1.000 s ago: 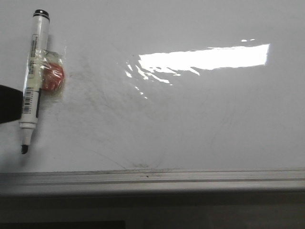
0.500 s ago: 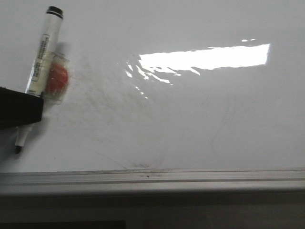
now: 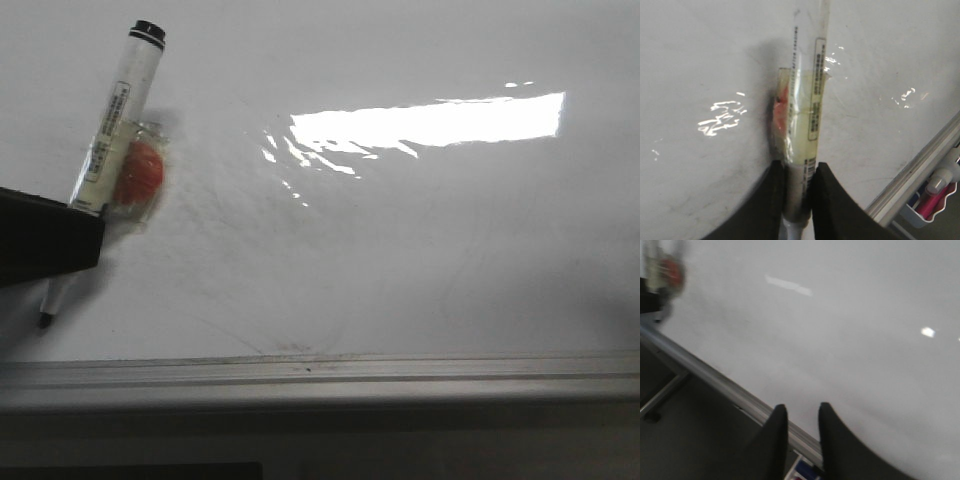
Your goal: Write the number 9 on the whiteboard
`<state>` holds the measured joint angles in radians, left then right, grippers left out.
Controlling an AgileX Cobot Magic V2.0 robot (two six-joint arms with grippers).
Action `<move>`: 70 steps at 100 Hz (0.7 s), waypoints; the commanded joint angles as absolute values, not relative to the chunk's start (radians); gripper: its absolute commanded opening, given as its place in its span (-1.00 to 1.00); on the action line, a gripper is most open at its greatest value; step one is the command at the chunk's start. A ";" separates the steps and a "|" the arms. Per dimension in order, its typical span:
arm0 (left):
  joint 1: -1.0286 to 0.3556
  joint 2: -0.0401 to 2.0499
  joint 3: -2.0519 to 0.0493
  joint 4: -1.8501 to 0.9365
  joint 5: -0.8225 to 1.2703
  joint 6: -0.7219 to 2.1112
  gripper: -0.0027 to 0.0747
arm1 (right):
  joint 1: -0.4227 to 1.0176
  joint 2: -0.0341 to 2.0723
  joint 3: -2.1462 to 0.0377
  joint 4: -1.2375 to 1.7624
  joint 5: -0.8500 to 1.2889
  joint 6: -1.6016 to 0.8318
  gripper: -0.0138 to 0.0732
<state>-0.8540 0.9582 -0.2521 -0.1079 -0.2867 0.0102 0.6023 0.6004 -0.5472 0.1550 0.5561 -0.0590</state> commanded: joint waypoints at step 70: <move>-0.859 0.954 -0.280 0.260 -0.485 0.010 -0.98 | 0.925 1.213 -1.137 0.125 0.541 -0.082 0.20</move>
<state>-0.8540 0.9598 -0.2521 0.2668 -0.4039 0.0140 0.9231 1.2034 -1.0766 0.1192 0.5879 -0.0722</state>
